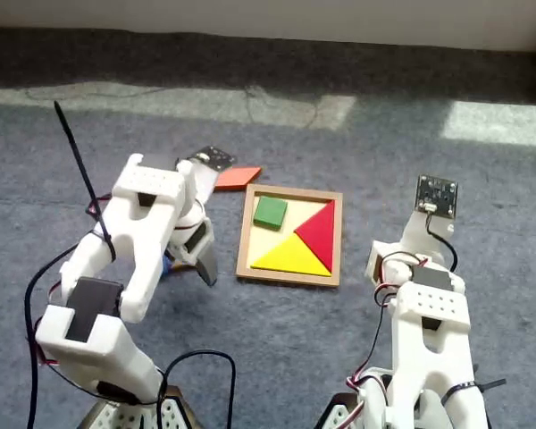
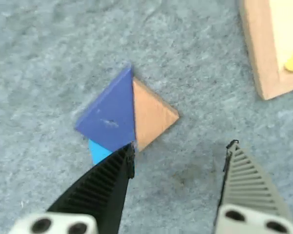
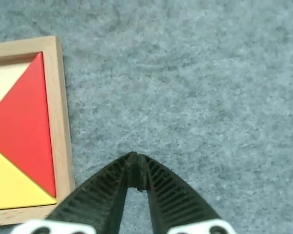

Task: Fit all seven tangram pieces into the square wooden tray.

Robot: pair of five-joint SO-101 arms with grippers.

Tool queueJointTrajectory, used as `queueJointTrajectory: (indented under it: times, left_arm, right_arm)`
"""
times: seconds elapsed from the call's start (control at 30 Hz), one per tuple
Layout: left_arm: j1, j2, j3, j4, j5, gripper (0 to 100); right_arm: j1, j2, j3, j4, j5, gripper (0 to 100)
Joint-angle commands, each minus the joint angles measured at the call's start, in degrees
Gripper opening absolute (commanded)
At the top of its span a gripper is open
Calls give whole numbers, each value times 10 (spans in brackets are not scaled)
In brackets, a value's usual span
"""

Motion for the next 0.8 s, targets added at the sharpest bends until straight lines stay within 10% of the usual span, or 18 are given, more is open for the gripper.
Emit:
queueJointTrajectory:
  times: [0.0, 0.77]
  left_arm:
    - [14, -3, 22, -55, 37, 287]
    - [15, -1, 57, -123, 46, 145]
  right_arm:
    - [6, -19, -1, -10, -3, 9]
    - [6, -19, -1, -9, -3, 9]
